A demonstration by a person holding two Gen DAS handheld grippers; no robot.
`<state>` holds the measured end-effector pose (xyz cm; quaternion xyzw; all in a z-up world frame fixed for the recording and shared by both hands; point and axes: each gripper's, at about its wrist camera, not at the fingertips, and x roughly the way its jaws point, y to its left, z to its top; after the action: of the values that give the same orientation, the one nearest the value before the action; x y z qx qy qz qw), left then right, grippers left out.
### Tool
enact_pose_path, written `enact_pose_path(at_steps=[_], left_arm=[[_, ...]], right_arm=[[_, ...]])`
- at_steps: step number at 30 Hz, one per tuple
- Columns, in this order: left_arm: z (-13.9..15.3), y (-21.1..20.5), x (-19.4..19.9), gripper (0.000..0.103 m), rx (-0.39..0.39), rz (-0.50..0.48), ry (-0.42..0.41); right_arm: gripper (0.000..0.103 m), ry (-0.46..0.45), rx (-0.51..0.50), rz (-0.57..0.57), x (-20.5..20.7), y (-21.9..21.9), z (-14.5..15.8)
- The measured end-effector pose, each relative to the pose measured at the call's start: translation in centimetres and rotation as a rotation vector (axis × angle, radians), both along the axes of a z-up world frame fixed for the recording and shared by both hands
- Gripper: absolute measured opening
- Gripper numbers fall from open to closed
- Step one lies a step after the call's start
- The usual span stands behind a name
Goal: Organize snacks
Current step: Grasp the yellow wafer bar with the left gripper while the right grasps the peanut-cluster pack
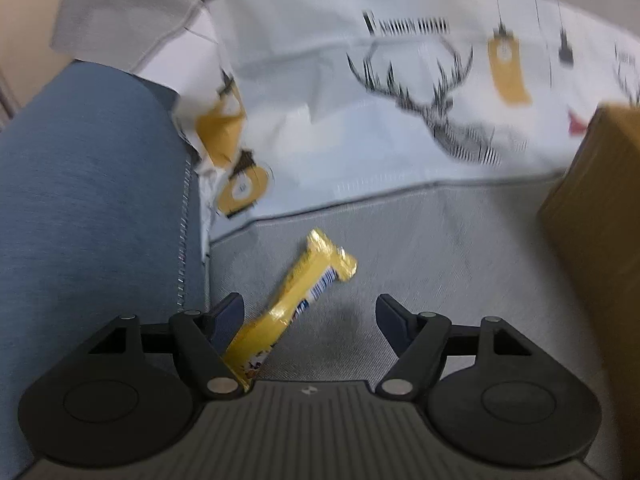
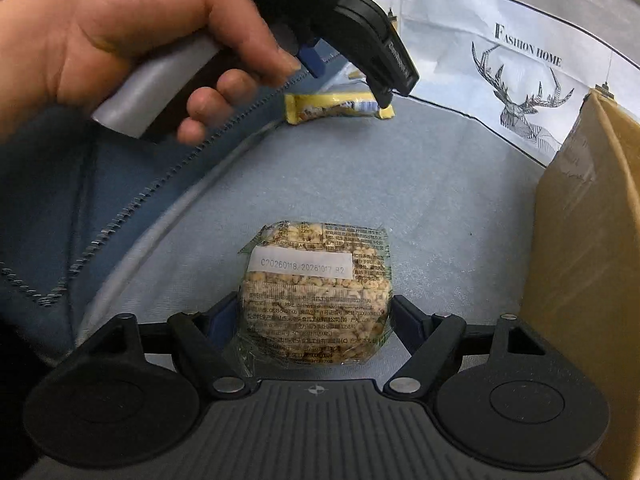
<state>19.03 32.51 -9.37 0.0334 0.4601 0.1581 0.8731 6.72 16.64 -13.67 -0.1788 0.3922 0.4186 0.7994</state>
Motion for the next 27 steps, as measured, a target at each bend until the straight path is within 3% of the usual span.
enact_pose_path(at_steps=[3, 6, 8, 10, 12, 15, 18, 24, 27], left_arm=[[-1.9, 0.4, 0.8, 0.077, 0.036, -0.007, 0.054], [-2.1, 1.1, 0.8, 0.074, -0.004, 0.001, 0.039], [-2.0, 1.2, 0.9, 0.06, -0.034, -0.008, 0.038], [-1.9, 1.0, 1.0, 0.029, -0.063, -0.023, 0.039], [-1.7, 0.8, 1.1, 0.016, -0.082, -0.022, 0.044], [-1.4, 0.5, 1.0, 0.015, -0.113, -0.019, 0.044], [-0.8, 0.7, 0.6, 0.015, -0.192, -0.001, 0.029], [-0.3, 2.1, -0.9, 0.016, -0.423, 0.111, 0.023], [-1.1, 1.8, -0.9, 0.017, -0.419, 0.112, 0.067]], right_arm=[[0.08, 0.042, -0.009, -0.04, 0.6, 0.3, -0.5], [0.081, 0.051, -0.027, -0.061, 0.9, 0.2, -0.8], [0.08, 0.05, -0.028, -0.058, 0.8, 0.3, -0.7], [0.08, 0.06, -0.023, -0.069, 0.8, 0.2, -0.6], [0.081, 0.075, -0.018, -0.08, 1.1, 0.3, -0.6], [0.081, 0.08, -0.014, -0.091, 1.0, 0.2, -0.5], [0.081, 0.079, -0.015, -0.098, 1.2, 0.1, -0.5], [0.081, 0.065, -0.015, -0.122, 1.2, 0.3, -0.3], [0.081, 0.065, -0.028, -0.141, 1.3, 0.4, -0.5]])
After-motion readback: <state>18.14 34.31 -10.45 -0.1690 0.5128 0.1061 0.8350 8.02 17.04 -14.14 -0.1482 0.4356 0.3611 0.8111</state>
